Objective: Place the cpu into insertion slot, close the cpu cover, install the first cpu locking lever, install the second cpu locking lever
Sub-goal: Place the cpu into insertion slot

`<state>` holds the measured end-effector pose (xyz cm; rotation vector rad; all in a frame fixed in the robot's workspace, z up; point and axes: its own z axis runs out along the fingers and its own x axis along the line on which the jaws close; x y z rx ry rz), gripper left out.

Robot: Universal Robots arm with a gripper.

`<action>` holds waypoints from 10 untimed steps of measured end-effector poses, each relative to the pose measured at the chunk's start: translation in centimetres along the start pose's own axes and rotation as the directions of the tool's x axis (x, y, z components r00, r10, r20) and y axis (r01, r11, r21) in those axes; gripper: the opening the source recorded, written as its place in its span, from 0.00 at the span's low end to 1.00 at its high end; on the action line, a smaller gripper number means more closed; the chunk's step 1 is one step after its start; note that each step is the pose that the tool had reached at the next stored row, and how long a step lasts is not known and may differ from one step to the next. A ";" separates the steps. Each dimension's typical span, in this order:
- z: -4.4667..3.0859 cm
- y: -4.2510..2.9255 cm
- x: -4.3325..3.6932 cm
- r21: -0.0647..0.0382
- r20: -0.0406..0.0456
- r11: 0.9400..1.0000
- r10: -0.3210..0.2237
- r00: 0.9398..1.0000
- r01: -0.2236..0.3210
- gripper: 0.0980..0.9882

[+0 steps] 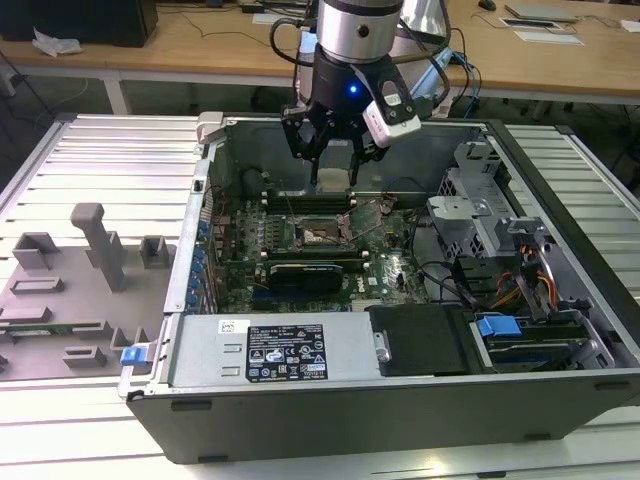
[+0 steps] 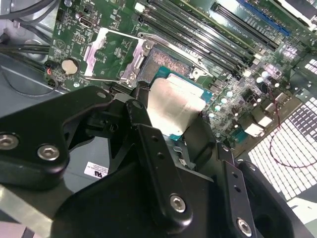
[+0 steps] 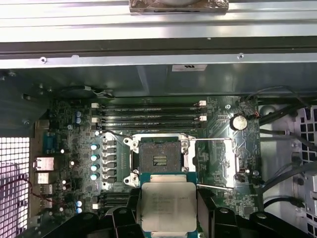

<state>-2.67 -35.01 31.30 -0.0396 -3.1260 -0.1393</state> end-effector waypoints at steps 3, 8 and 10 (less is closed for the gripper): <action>0.89 -0.08 0.04 0.000 0.003 1.000 0.000 1.000 0.000 0.49; 1.35 -0.12 0.05 0.000 0.009 0.998 0.067 0.998 -0.067 0.49; 1.47 -0.13 0.05 -0.001 0.014 0.992 0.123 0.992 -0.123 0.49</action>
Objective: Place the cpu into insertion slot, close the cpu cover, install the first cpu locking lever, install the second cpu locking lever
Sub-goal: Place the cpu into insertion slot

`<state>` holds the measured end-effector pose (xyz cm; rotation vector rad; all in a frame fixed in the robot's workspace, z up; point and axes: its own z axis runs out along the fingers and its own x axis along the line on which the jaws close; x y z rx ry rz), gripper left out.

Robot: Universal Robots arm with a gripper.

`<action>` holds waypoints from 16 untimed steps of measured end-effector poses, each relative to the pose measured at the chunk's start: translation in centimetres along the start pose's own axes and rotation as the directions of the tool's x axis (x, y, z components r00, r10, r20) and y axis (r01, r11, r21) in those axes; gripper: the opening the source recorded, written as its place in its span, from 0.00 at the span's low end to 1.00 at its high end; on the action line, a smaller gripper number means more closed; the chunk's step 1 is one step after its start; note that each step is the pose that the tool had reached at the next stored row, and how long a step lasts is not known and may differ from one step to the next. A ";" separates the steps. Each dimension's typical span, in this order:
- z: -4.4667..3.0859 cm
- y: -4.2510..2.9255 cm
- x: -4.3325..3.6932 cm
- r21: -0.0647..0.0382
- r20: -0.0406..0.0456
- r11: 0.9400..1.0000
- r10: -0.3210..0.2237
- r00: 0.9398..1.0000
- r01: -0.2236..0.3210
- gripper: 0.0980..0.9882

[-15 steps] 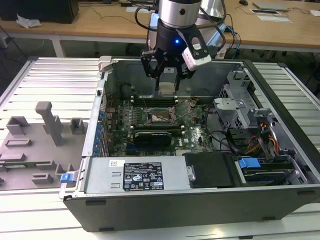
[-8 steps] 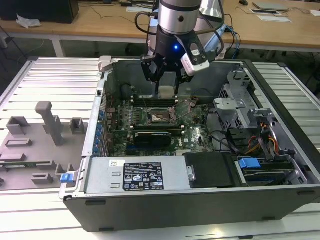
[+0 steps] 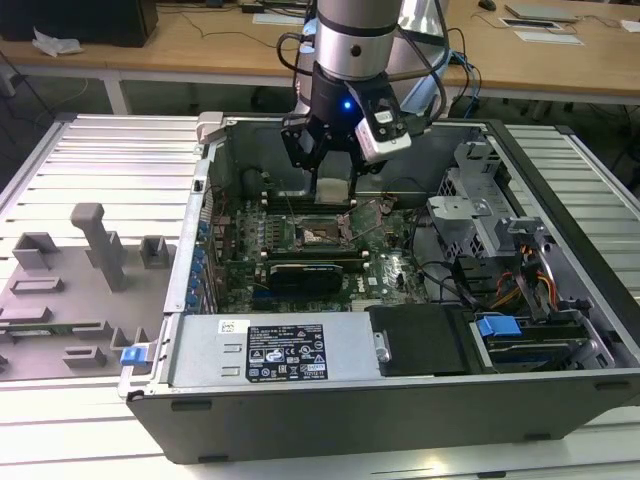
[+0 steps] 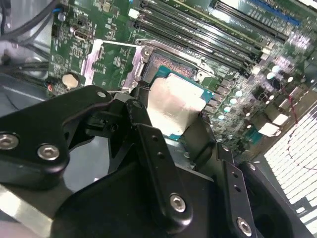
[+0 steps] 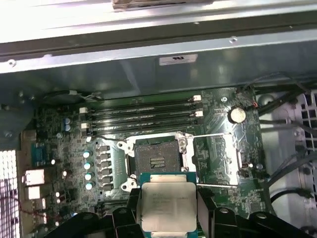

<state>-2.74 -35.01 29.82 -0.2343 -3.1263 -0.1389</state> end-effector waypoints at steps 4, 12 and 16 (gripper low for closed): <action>0.14 -0.01 0.00 -0.001 0.007 0.996 0.085 0.996 -0.085 0.49; 0.31 -0.03 0.00 -0.002 0.021 0.973 0.229 0.973 -0.229 0.49; 0.39 -0.04 0.00 -0.003 0.029 0.950 0.311 0.950 -0.311 0.49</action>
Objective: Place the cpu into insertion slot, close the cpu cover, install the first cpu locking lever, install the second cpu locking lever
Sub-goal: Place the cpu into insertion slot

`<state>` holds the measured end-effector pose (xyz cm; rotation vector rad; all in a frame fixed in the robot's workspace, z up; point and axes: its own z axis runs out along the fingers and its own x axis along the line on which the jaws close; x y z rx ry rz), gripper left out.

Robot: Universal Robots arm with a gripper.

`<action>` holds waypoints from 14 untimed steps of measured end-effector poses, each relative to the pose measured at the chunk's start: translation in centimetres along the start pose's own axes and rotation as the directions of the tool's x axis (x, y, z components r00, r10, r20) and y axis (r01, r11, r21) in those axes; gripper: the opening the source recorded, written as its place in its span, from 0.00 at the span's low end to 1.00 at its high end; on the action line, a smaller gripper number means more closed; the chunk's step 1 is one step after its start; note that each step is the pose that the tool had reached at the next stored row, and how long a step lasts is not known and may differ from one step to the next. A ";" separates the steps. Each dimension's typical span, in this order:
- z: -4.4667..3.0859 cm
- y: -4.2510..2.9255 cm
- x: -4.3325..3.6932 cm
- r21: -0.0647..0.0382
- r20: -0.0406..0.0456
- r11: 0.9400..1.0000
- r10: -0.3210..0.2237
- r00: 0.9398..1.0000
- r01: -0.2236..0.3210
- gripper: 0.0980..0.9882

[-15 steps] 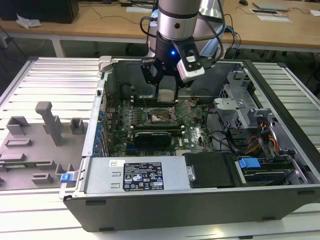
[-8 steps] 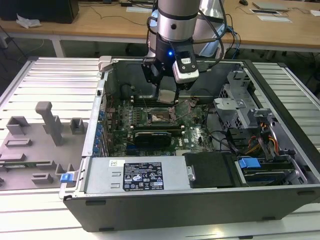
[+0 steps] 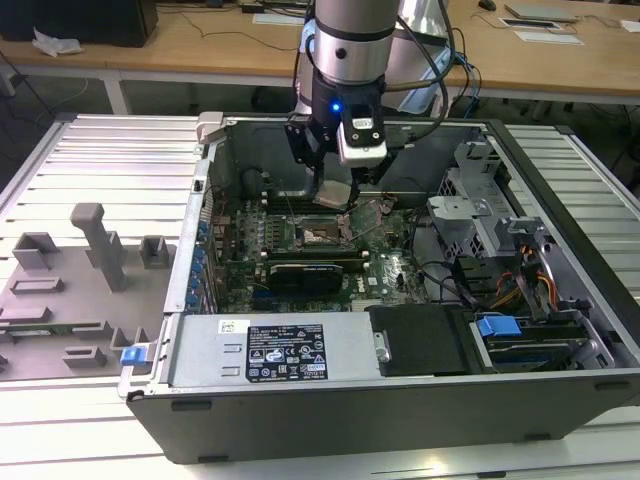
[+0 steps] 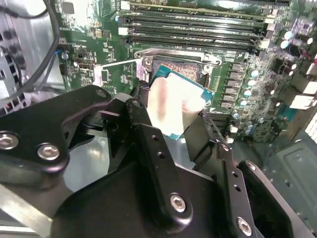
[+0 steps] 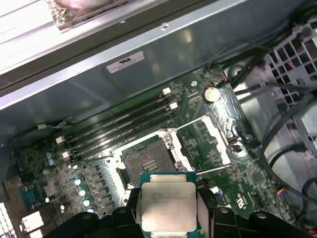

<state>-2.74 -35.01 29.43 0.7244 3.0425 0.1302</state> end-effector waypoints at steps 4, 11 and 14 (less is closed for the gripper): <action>0.08 -0.01 0.00 0.001 0.008 0.997 0.081 0.997 -0.081 0.49; 0.19 -0.01 0.00 0.000 0.018 0.981 0.192 0.981 -0.192 0.49; 0.25 -0.02 0.00 -0.001 0.022 0.970 0.242 0.970 -0.242 0.49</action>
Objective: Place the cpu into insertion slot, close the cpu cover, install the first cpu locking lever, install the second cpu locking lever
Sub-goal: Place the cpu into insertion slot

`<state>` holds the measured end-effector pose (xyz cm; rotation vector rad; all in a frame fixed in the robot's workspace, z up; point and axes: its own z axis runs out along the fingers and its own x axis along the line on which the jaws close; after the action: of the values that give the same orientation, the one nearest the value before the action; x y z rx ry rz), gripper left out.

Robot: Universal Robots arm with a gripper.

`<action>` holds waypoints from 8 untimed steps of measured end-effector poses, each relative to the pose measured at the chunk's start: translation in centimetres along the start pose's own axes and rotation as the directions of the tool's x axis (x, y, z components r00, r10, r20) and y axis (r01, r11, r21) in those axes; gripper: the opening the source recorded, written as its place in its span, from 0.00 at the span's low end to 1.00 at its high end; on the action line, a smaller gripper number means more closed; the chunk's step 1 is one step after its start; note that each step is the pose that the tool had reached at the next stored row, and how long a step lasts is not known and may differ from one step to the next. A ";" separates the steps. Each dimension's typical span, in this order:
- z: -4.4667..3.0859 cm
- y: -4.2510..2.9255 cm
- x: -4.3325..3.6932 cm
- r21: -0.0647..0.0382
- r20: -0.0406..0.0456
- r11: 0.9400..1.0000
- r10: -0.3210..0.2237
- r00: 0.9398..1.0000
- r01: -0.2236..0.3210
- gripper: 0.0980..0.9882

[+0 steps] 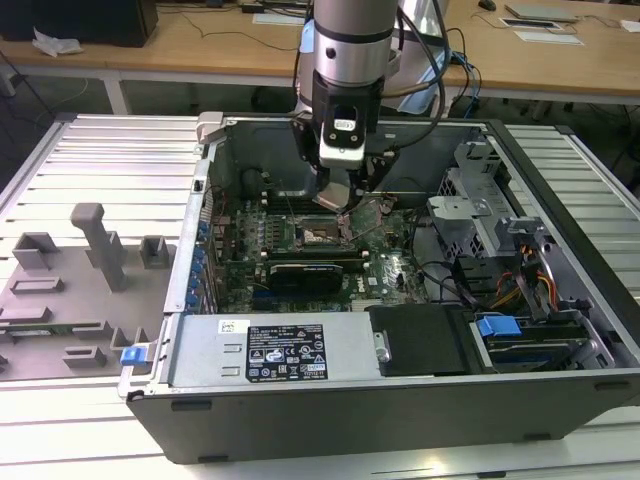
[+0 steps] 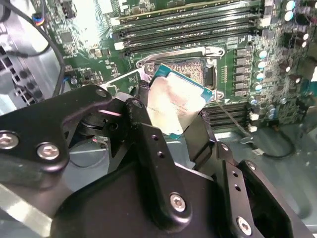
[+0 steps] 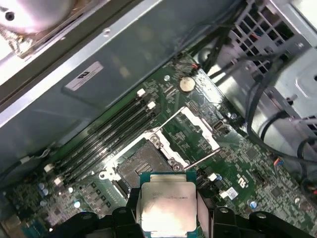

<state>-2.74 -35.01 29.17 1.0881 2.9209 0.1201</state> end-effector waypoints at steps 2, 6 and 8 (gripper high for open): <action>0.04 0.00 0.00 0.000 0.003 0.999 0.032 0.999 -0.032 0.49; 0.13 -0.01 0.00 -0.001 0.009 0.994 0.107 0.994 -0.107 0.49; 0.19 -0.02 0.00 -0.002 0.013 0.987 0.161 0.987 -0.161 0.49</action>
<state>-2.74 -35.01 28.98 1.3193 2.8173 0.1165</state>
